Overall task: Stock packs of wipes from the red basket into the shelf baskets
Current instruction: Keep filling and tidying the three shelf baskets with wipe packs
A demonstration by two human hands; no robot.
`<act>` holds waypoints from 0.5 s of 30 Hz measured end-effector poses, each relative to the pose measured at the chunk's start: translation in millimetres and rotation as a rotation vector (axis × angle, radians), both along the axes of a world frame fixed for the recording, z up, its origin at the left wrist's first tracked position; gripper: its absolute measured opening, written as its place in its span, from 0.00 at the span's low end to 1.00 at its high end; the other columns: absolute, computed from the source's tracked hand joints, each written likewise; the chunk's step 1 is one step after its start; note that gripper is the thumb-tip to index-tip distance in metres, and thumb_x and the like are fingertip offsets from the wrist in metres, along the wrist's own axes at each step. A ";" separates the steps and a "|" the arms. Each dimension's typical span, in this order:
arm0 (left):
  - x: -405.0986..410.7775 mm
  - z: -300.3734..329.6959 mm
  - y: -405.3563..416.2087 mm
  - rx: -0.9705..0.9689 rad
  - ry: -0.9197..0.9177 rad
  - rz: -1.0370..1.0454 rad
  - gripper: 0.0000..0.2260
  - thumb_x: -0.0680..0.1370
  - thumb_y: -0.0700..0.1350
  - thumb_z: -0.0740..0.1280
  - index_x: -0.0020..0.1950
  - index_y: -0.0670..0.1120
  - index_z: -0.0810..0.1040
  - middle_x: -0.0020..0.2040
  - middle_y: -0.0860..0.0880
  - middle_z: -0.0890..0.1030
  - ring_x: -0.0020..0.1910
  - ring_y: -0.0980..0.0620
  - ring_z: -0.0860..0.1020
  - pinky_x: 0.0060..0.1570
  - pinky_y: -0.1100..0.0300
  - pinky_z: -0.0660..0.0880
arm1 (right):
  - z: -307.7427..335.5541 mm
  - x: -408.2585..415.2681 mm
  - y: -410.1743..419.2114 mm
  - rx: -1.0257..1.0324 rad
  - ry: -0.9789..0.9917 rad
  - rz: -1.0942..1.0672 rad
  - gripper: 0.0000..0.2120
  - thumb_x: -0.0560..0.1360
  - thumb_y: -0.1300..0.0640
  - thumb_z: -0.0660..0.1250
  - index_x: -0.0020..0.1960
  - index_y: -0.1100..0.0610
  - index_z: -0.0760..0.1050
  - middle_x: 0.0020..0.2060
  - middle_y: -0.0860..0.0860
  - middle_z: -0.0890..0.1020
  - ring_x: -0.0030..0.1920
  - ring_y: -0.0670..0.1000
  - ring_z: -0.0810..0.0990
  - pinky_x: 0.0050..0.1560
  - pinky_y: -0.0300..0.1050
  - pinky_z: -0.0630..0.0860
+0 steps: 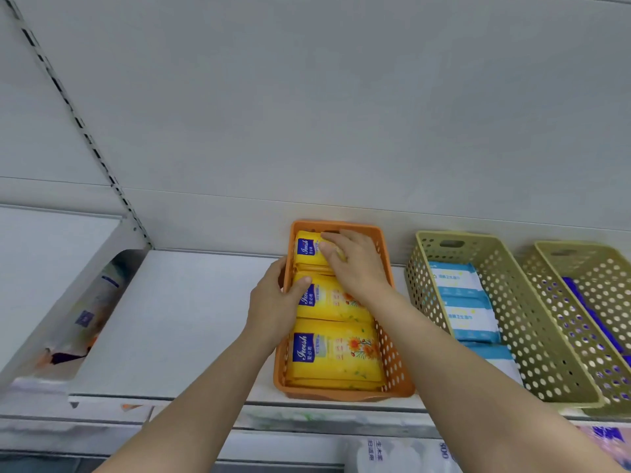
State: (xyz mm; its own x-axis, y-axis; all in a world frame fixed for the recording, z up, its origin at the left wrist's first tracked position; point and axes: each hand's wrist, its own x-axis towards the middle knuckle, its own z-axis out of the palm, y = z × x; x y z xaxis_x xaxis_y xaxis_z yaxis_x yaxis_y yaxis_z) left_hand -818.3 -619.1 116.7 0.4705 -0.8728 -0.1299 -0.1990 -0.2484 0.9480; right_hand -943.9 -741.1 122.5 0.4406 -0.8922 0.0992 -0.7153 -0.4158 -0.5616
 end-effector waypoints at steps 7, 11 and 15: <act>-0.7 1.9 1.0 0.005 -0.015 0.000 0.21 0.79 0.52 0.68 0.71 0.53 0.71 0.61 0.53 0.80 0.53 0.54 0.81 0.44 0.64 0.77 | -7.3 -5.3 9.3 0.040 0.344 0.162 0.28 0.81 0.34 0.39 0.80 0.38 0.45 0.81 0.49 0.44 0.80 0.52 0.38 0.78 0.56 0.38; -2.1 4.9 1.4 0.023 -0.063 -0.015 0.22 0.79 0.52 0.68 0.73 0.53 0.70 0.62 0.52 0.80 0.54 0.53 0.81 0.44 0.64 0.77 | -6.1 -7.2 9.5 0.032 0.397 0.179 0.28 0.81 0.34 0.40 0.80 0.39 0.42 0.81 0.49 0.42 0.80 0.53 0.37 0.78 0.55 0.38; -4.0 9.4 1.5 0.056 -0.139 -0.011 0.22 0.79 0.53 0.68 0.72 0.51 0.70 0.63 0.51 0.80 0.51 0.55 0.80 0.41 0.68 0.74 | -4.6 -8.7 8.9 0.040 0.400 0.190 0.29 0.81 0.35 0.41 0.80 0.39 0.43 0.81 0.50 0.43 0.80 0.53 0.38 0.77 0.56 0.38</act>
